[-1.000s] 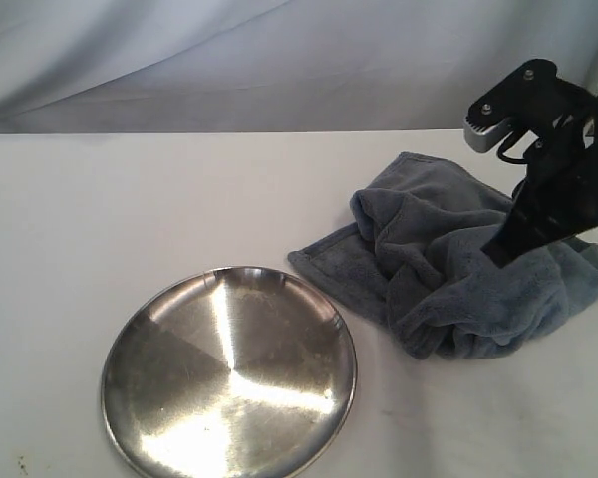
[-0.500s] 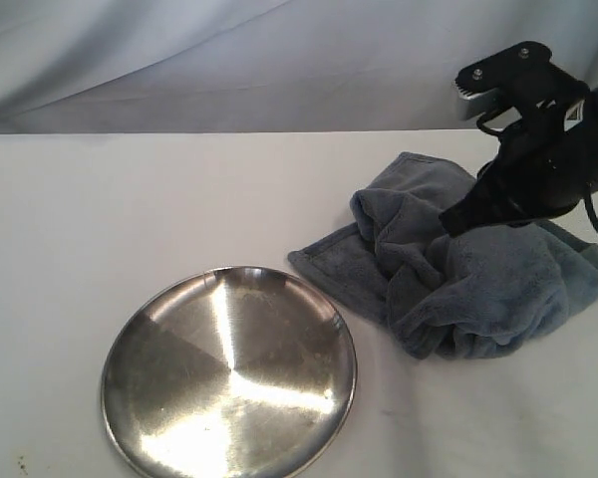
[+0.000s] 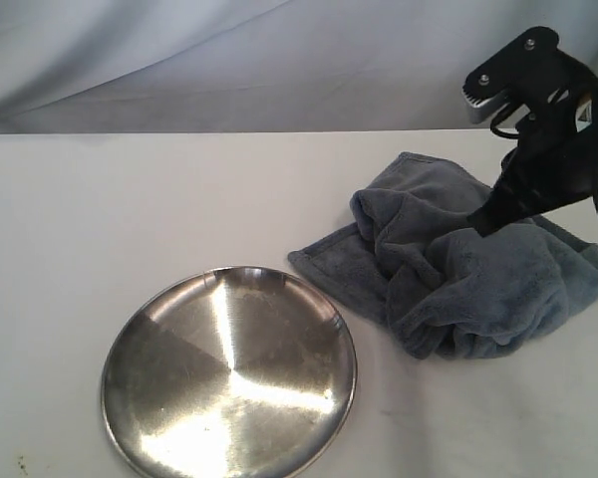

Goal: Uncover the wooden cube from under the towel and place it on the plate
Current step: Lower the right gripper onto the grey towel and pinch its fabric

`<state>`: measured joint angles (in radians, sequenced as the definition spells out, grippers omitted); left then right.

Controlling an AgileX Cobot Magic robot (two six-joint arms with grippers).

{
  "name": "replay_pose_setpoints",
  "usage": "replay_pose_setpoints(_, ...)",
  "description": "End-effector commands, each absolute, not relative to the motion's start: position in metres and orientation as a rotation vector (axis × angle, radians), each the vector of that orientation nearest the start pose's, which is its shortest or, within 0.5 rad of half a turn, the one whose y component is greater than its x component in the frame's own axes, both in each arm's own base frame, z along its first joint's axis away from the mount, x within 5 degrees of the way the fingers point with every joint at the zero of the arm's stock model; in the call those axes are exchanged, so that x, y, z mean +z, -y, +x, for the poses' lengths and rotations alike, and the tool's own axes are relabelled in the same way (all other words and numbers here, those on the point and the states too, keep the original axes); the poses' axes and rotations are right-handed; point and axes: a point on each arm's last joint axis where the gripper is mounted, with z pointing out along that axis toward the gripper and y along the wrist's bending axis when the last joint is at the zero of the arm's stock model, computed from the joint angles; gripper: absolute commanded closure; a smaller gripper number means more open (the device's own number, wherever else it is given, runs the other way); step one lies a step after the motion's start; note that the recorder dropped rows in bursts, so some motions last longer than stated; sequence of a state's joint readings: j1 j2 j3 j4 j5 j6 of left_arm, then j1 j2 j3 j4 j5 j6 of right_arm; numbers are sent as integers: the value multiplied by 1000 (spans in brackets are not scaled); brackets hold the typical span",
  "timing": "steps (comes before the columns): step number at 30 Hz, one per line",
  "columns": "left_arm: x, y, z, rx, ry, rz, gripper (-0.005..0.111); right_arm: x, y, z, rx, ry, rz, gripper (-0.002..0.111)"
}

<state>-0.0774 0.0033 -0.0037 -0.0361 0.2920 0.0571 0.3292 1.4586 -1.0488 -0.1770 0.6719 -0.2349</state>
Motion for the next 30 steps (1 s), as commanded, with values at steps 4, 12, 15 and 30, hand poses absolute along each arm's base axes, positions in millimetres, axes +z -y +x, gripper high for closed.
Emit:
replay_pose_setpoints(4,188,5,54,-55,-1765,97,107,260,-77,278,-243,-2648,-757,108)
replay_pose_setpoints(12,188,5,54,-55,-1765,97,107,221,-92,295,-107,-2758,-718,108)
replay_pose_setpoints(15,188,5,54,-55,-1765,97,107,227,-99,300,-19,-2707,-658,108)
replay_pose_setpoints(30,188,5,54,-55,-1765,97,107,228,-101,304,-5,-2655,-652,12)
